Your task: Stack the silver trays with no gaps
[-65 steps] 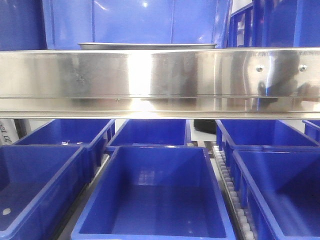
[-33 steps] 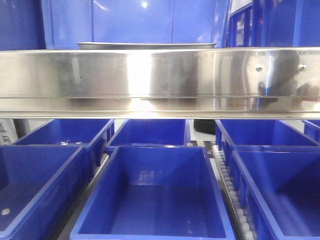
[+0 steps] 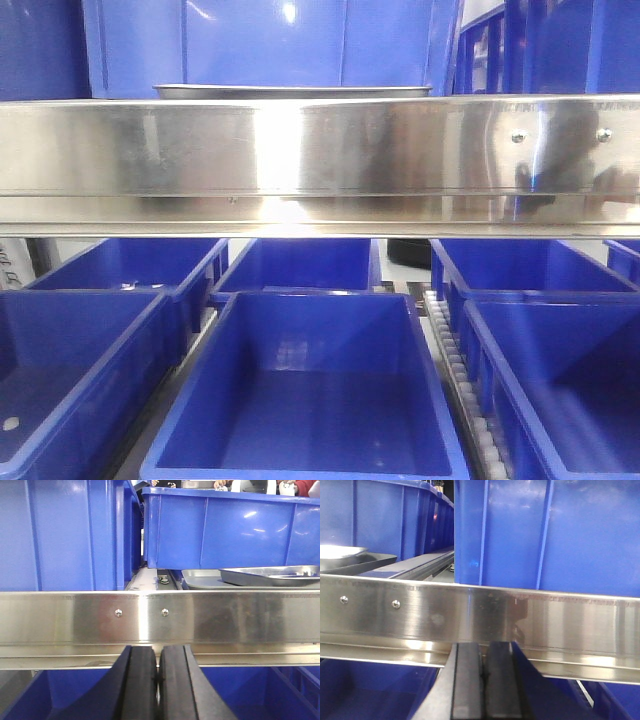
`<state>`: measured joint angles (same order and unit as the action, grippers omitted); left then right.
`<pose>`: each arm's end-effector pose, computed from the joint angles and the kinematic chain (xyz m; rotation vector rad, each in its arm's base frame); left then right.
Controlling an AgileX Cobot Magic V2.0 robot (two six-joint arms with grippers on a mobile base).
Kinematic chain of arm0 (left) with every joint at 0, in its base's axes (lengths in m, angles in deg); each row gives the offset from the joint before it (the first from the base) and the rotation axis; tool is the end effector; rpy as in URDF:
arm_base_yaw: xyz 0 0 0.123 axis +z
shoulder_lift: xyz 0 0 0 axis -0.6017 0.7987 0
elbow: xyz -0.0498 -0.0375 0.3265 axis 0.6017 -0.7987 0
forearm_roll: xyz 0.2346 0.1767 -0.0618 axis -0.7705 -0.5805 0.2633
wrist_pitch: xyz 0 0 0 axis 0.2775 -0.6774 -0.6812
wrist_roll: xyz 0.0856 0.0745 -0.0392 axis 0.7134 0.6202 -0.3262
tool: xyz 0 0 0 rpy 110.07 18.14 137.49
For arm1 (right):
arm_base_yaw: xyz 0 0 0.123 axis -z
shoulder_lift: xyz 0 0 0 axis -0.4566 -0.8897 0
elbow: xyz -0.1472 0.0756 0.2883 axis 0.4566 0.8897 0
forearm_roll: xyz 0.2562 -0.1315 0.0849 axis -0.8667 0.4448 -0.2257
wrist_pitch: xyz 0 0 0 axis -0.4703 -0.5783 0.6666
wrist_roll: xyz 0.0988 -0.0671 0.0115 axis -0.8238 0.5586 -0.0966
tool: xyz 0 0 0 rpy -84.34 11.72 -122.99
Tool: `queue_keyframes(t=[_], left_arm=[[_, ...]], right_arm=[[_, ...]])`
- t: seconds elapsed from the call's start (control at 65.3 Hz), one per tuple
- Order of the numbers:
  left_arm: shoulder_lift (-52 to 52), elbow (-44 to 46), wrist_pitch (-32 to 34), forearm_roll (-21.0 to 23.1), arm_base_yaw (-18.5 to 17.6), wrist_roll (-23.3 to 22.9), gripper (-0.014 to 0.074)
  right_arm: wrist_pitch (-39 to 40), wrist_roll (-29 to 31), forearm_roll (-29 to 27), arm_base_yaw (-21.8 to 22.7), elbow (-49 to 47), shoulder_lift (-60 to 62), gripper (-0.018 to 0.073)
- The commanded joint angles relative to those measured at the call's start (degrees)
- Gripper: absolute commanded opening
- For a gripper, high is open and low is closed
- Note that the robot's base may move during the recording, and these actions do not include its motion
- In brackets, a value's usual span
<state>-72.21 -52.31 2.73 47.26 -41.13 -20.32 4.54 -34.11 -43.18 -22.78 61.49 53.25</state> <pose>0.0870 -0.0065 0.2094 0.0839 1.5338 -0.0310 0.0869 -0.0066 0.2038 0.0321 1.5857 -0.0879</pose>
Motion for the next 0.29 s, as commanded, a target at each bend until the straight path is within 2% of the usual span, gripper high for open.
queue_keyframes(t=[0.0, 0.275], left_arm=[[-0.3, 0.1, 1.2, -0.1, -0.4, -0.6, 0.0004], [-0.3, 0.1, 1.2, -0.1, -0.4, -0.6, 0.0004]], right_arm=[[1.4, 0.1, 0.0, 0.2, 0.0, 0.2, -0.0079], [1.4, 0.1, 0.0, 0.2, 0.0, 0.2, -0.0079]])
